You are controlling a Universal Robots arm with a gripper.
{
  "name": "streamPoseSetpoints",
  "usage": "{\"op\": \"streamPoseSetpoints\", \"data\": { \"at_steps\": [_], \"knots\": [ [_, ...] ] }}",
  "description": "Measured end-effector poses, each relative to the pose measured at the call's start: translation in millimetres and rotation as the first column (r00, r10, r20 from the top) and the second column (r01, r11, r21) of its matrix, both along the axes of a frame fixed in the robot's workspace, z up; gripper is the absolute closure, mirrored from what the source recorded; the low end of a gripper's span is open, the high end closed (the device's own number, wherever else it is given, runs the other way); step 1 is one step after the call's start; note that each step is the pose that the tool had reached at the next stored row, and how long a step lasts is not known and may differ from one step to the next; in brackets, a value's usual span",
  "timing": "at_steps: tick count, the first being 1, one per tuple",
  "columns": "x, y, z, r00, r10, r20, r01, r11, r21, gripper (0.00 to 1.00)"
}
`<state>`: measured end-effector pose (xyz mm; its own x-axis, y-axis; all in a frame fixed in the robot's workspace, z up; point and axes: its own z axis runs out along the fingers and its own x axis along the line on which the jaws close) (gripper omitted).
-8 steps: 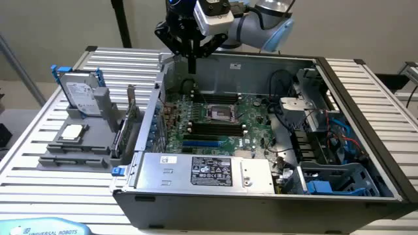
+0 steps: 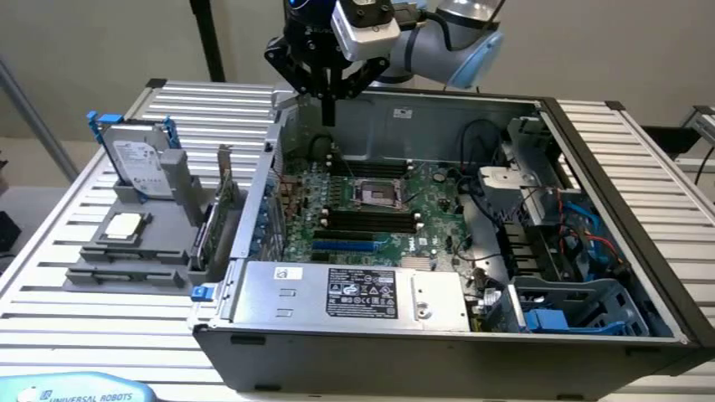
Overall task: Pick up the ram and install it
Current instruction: 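Reach for the ram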
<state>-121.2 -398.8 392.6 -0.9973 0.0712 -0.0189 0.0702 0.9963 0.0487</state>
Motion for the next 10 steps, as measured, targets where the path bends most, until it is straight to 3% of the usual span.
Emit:
{"op": "streamPoseSetpoints", "data": {
  "at_steps": [6, 10],
  "knots": [
    [-1.7, -0.4, 0.1, 1.0, 0.0, 0.0, 0.0, 1.0, -0.0002, 0.89],
    [-15.0, -3.8, 0.0, 1.0, 0.0, 0.0001, 0.0, 1.0, 0.0, 0.89]
  ]
}}
